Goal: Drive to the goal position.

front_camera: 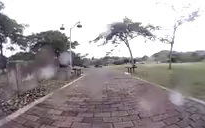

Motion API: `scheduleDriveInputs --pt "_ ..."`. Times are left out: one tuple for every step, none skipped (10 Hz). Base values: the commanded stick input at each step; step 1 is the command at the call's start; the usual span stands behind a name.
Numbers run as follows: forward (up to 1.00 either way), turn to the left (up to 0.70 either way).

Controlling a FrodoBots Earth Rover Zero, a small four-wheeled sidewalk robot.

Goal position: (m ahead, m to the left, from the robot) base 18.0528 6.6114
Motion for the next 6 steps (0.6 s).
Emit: scheduleDriveInputs --pt "0.70 0.00" --pt "0.70 0.00" --pt "0.70 0.00" --pt "0.70 0.00" --pt "0.70 0.00" --pt "0.70 0.00"
